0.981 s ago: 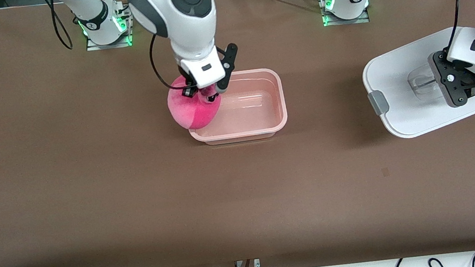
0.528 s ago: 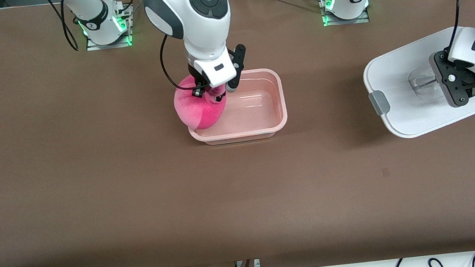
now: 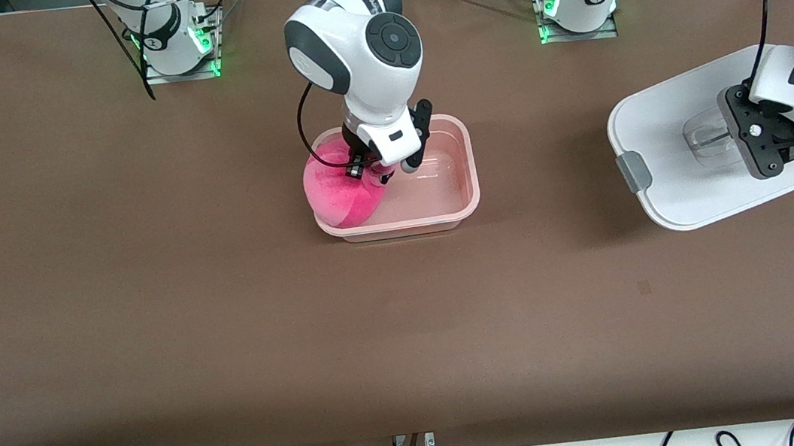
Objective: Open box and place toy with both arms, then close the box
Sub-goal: 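Lower the pink toy into the open box and open the right gripper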
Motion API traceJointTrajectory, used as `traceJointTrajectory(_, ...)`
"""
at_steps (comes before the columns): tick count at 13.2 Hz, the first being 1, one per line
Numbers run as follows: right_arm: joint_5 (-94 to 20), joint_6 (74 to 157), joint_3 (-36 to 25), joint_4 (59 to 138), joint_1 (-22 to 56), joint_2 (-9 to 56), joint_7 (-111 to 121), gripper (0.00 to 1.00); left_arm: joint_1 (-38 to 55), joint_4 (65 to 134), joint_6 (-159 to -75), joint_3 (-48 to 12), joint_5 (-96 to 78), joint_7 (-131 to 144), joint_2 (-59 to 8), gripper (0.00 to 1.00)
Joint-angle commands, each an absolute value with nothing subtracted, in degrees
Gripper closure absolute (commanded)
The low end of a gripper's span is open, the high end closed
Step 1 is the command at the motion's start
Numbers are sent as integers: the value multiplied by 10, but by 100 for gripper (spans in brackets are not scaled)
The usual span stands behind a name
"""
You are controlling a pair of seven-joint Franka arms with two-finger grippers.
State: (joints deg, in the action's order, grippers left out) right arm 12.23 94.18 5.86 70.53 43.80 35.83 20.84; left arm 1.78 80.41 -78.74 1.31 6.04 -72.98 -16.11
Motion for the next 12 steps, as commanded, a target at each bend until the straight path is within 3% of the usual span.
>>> traceJointTrajectory(1,134,947,50,686,462,384,171,100,16,793,-776,12,69,-742,-162,100)
traceJointTrajectory(8,160,953,50,684,488,423,128,100,14,794,-776,12,68,-743,-162,100)
traceJointTrajectory(9,171,967,50,685,490,431,115,95,14,794,-776,12,68,-743,-162,100)
traceJointTrajectory(10,175,982,50,685,491,439,109,2,14,794,-776,12,68,-743,-162,100)
traceJointTrajectory(12,176,1014,50,684,495,446,76,0,13,794,-776,12,68,-743,-164,100)
